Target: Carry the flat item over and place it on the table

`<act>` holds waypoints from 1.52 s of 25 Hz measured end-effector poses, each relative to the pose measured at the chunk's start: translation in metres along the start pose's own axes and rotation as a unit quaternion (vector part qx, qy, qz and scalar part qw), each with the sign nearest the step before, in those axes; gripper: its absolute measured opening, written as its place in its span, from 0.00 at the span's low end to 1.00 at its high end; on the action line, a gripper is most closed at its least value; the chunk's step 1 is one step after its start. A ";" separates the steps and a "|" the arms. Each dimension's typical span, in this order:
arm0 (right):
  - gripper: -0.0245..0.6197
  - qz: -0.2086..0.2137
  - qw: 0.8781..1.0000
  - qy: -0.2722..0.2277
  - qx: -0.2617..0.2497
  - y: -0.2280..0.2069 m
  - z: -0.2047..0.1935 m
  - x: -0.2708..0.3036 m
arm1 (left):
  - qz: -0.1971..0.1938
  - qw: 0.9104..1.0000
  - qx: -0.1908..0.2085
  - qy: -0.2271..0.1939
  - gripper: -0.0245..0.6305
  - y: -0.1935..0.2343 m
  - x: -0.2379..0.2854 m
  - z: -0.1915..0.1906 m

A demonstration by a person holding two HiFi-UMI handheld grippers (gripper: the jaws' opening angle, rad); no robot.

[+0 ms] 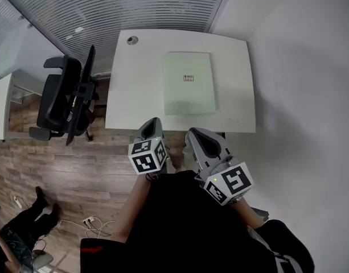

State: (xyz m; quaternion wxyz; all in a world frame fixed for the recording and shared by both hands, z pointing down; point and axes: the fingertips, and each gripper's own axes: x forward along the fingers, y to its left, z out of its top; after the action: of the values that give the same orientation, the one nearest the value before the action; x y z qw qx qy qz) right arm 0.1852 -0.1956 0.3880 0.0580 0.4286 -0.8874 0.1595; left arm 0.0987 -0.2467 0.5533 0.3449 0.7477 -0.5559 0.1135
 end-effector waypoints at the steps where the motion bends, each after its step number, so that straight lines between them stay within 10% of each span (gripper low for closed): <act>1: 0.04 0.001 1.000 -0.002 0.000 0.004 0.000 0.001 | -0.008 1.000 0.003 -0.008 0.05 -0.004 -0.008 0.004; 22: 0.04 0.053 0.997 -0.045 -0.030 0.085 0.013 0.027 | -0.038 0.974 0.067 -0.211 0.05 -0.006 -0.154 0.087; 38: 0.04 0.059 0.996 -0.045 -0.040 0.076 0.022 0.035 | -0.018 0.972 0.085 -0.218 0.05 -0.009 -0.141 0.098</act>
State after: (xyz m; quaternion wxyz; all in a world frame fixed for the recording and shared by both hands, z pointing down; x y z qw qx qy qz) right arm 0.1052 -0.1849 0.3581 0.0254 0.3798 -0.9185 0.1071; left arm 0.0361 -0.2025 0.3994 0.1529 0.7911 -0.5921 -0.0117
